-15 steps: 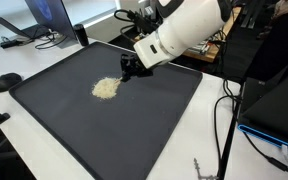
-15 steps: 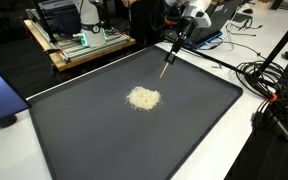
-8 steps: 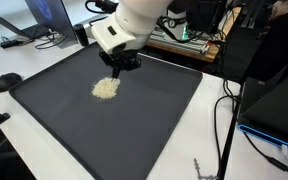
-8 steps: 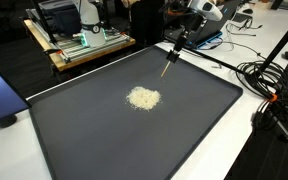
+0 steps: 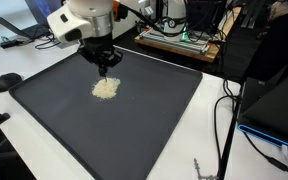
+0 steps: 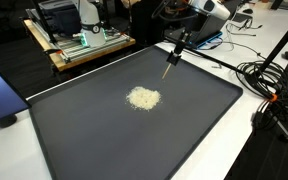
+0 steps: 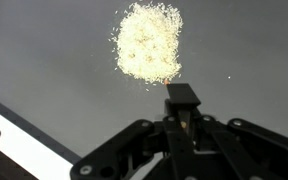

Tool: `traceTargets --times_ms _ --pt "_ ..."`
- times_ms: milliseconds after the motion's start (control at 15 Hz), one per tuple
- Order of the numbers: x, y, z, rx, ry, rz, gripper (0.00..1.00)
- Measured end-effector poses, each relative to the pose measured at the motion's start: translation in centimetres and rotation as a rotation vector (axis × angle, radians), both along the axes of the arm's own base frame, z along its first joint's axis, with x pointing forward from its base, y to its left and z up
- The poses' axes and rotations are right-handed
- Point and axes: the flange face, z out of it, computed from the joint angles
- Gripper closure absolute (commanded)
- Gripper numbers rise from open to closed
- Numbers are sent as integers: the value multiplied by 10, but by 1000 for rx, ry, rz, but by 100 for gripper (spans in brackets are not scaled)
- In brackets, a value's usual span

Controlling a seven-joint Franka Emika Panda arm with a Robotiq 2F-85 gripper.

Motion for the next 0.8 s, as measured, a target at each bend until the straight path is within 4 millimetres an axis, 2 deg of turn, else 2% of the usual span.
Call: traceTargets --times_ms 533,800 --pt "36 -77 -3 180 2 -136 97" --pt "44 -121 -12 283 16 -211 97"
